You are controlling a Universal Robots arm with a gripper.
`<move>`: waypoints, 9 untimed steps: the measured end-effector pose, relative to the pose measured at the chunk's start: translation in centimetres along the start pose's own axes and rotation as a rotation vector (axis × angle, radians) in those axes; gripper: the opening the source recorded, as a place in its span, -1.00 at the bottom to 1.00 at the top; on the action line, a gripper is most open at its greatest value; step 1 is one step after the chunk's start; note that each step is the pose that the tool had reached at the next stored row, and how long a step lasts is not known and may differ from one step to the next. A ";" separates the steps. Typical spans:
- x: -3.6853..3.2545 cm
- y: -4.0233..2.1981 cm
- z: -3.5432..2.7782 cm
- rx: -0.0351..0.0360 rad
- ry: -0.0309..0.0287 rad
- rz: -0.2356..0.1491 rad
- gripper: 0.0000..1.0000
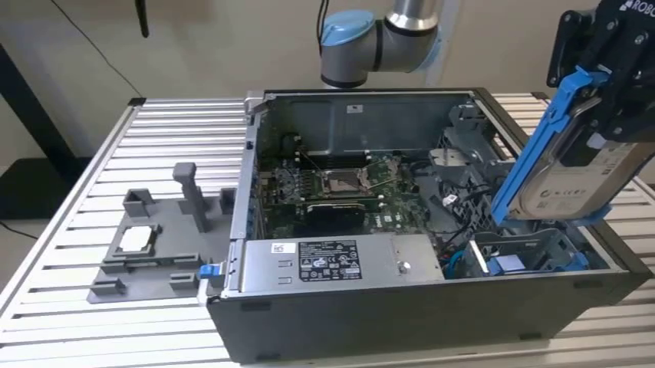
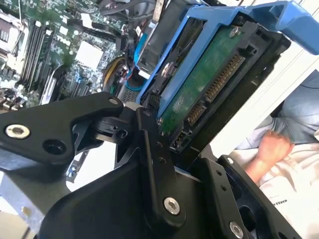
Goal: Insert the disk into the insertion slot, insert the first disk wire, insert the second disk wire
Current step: 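Insert the disk into the insertion slot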
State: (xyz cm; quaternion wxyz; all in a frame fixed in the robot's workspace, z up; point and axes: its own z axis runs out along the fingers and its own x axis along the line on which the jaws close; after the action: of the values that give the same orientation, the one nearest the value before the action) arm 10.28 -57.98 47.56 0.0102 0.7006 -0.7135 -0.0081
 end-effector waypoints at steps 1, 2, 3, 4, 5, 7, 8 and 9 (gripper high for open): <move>0.00 0.00 0.18 0.0004 0.0001 0.000 -0.35; -0.01 -0.01 0.36 0.0006 0.0002 0.000 -0.35; -0.01 -0.01 0.54 0.0008 0.0002 0.000 -0.35; -0.01 -0.02 0.72 0.0008 0.0002 0.000 -0.35; 0.00 -0.03 0.91 0.0009 0.0001 0.000 -0.35; -0.01 -0.08 1.26 0.0011 0.0001 0.000 -0.35; -0.01 -0.10 1.45 0.0011 0.0001 -0.001 -0.35; -0.01 -0.11 1.64 0.0014 0.0000 -0.001 -0.35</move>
State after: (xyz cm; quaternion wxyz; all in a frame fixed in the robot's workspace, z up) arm 10.35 -57.98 45.92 0.0097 0.7009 -0.7132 -0.0077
